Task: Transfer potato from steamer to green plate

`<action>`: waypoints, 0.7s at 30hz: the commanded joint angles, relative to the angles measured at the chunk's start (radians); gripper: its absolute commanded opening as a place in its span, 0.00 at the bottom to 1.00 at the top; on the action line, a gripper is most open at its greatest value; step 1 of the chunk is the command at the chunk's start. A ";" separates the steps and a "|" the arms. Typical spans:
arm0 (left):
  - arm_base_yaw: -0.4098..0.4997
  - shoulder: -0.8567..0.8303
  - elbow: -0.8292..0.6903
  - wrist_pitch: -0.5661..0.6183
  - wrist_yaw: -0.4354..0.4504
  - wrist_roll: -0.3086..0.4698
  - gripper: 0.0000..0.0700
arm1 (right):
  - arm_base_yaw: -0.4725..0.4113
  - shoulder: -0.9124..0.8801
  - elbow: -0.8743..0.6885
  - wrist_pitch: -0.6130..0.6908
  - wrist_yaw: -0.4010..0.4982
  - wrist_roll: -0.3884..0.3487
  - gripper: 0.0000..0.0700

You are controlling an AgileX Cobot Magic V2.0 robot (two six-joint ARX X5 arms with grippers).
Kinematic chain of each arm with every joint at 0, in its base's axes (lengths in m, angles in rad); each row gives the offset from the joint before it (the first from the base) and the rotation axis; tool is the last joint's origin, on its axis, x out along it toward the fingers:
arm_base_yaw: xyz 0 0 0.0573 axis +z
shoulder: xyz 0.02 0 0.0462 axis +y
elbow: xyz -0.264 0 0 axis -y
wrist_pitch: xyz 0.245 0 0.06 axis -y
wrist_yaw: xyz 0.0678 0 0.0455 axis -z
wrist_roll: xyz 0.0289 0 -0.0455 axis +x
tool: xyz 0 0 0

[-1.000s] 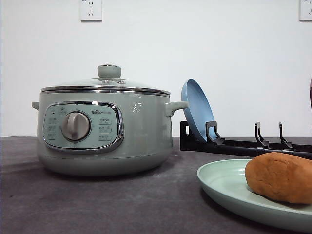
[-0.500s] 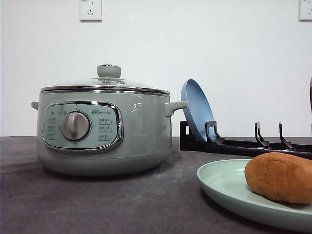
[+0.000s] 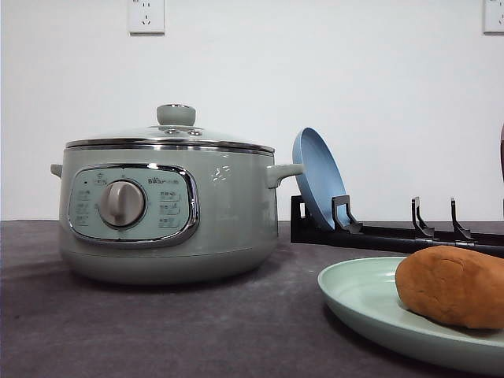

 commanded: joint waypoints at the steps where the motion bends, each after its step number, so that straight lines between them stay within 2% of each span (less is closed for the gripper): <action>1: -0.006 0.005 0.009 0.011 0.004 -0.002 0.00 | 0.005 0.001 0.012 0.013 0.000 -0.008 0.03; 15: -0.004 0.004 0.008 0.010 0.003 -0.002 0.00 | 0.005 0.001 0.012 0.013 0.000 -0.008 0.03; 19: 0.049 0.005 0.000 0.016 0.001 -0.002 0.00 | 0.005 0.001 0.012 0.013 0.000 -0.008 0.03; 21: 0.098 0.000 -0.026 0.041 0.001 0.024 0.00 | 0.005 0.001 0.012 0.013 0.000 -0.008 0.03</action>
